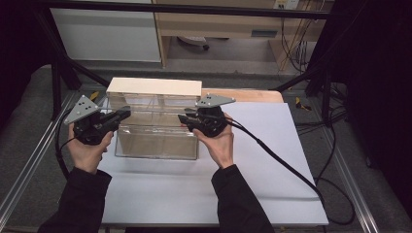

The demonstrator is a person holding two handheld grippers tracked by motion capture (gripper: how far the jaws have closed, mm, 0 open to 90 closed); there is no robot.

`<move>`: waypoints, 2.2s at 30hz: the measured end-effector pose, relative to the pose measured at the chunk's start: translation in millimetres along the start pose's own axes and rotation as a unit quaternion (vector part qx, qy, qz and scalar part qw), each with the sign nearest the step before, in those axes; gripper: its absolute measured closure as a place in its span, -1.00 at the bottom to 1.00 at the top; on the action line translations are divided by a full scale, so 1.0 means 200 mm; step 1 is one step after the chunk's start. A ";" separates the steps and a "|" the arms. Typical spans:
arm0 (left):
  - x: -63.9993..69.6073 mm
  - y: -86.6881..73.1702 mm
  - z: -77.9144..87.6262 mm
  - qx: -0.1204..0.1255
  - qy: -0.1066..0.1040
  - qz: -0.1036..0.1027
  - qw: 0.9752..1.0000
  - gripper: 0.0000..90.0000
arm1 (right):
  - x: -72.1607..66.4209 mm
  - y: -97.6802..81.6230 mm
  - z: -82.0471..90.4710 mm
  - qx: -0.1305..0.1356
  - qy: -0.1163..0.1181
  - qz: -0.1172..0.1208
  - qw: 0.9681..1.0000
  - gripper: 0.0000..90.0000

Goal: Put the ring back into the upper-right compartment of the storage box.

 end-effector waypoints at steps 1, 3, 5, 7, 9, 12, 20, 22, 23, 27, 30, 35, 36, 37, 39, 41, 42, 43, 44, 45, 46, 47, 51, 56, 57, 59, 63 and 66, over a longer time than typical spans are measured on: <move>0.00 0.00 0.00 0.000 0.000 0.000 1.000 0.99 | 0.00 0.00 0.01 0.001 0.000 0.001 1.000 0.46; 0.00 0.00 0.00 0.000 0.000 0.000 1.000 0.99 | -0.01 0.01 0.03 0.001 0.002 0.003 1.000 0.40; 0.00 0.00 0.00 0.001 0.003 -0.001 1.000 0.99 | -0.02 0.01 0.05 0.000 0.002 0.008 1.000 0.31; -0.01 0.00 0.00 0.001 0.004 -0.001 1.000 0.99 | -0.03 0.00 0.07 -0.001 0.006 0.009 1.000 0.22; -0.01 0.00 0.01 0.001 0.004 -0.001 1.000 0.99 | -0.05 0.00 0.09 0.002 0.011 0.010 1.000 0.13; 0.00 0.00 0.01 0.000 0.002 0.001 1.000 0.99 | -0.06 -0.02 0.12 0.003 0.016 0.006 1.000 -0.03; -0.01 0.00 0.00 -0.001 0.006 -0.002 1.000 0.99 | -0.05 -0.07 0.25 0.007 0.018 0.002 1.000 -0.43; -0.01 -0.01 0.00 -0.001 0.006 -0.001 1.000 0.99 | -0.03 -0.11 0.28 0.000 0.014 0.002 1.000 -0.54; -0.01 -0.01 0.00 -0.001 0.006 -0.002 1.000 0.99 | -0.02 -0.13 0.29 -0.003 0.009 0.001 1.000 -0.57; -0.01 -0.01 0.00 -0.001 0.007 -0.002 1.000 0.99 | 0.02 -0.21 0.35 -0.011 -0.001 -0.005 1.000 -0.71; 0.00 -0.01 0.00 -0.001 0.007 -0.002 1.000 0.99 | 0.04 -0.28 0.39 -0.018 -0.007 -0.012 1.000 -0.79; 0.00 -0.01 0.00 -0.002 0.007 -0.003 1.000 0.99 | 0.07 -0.42 0.41 -0.049 -0.017 -0.009 0.999 -0.87; 0.00 -0.01 0.00 -0.002 0.007 -0.003 1.000 0.99 | 0.08 -0.44 0.42 -0.053 -0.019 -0.010 0.998 -0.87; 0.00 -0.01 0.00 -0.003 0.005 -0.002 1.000 0.99 | 0.08 -0.46 0.43 -0.053 -0.024 -0.011 0.998 -0.87; 0.00 -0.01 0.00 -0.003 0.005 -0.002 1.000 0.99 | 0.09 -0.51 0.44 -0.059 -0.026 -0.017 0.998 -0.89; 0.00 -0.01 0.00 -0.004 0.005 -0.003 1.000 0.99 | 0.11 -0.57 0.45 -0.068 -0.033 -0.018 0.997 -0.92; 0.00 -0.01 0.00 -0.003 0.005 -0.003 1.000 0.99 | 0.12 -0.59 0.45 -0.073 -0.036 -0.020 0.996 -0.93; 0.00 -0.01 0.00 -0.003 0.005 -0.003 1.000 0.99 | 0.13 -0.62 0.45 -0.077 -0.038 -0.023 0.996 -0.94; 0.00 -0.01 0.00 -0.003 0.005 -0.003 1.000 0.99 | 0.13 -0.63 0.46 -0.079 -0.039 -0.025 0.996 -0.94; 0.00 -0.01 0.01 -0.002 0.008 -0.003 1.000 0.99 | 0.14 -0.65 0.47 -0.080 -0.040 -0.029 0.996 -0.94; -0.01 -0.01 0.01 -0.002 0.009 -0.002 1.000 0.99 | 0.15 -0.68 0.47 -0.082 -0.039 -0.033 0.995 -0.95; -0.01 -0.01 0.01 -0.002 0.010 -0.002 1.000 0.99 | 0.15 -0.70 0.48 -0.084 -0.041 -0.037 0.995 -0.95; -0.01 -0.01 0.01 -0.004 0.007 -0.002 1.000 0.99 | 0.18 -0.79 0.51 -0.096 -0.042 -0.047 0.993 -0.97; -0.01 -0.02 0.01 -0.005 0.010 -0.003 1.000 0.99 | 0.20 -0.88 0.55 -0.108 -0.044 -0.046 0.992 -0.99; -0.01 -0.02 0.01 -0.005 0.011 -0.003 1.000 0.99 | 0.21 -0.90 0.56 -0.110 -0.044 -0.046 0.992 -0.99; -0.01 -0.02 0.01 -0.005 0.011 -0.004 1.000 0.99 | 0.21 -0.94 0.57 -0.115 -0.044 -0.052 0.991 -0.99; -0.01 -0.02 0.01 -0.006 0.010 -0.005 1.000 0.99 | 0.23 -1.00 0.60 -0.120 -0.046 -0.059 0.990 -0.99; -0.02 -0.02 0.01 -0.005 0.010 -0.004 1.000 0.99 | 0.23 -1.05 0.63 -0.125 -0.049 -0.064 0.989 -0.99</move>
Point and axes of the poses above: each handheld gripper's, and its own axes: z roughly backward along the jaws, y roughly out of its top, x roughly to its right, the point moved 9 cm from there along -z, roughly forward along the jaws, and after that the axes turned 8 degrees about z, right-handed, at the moved point
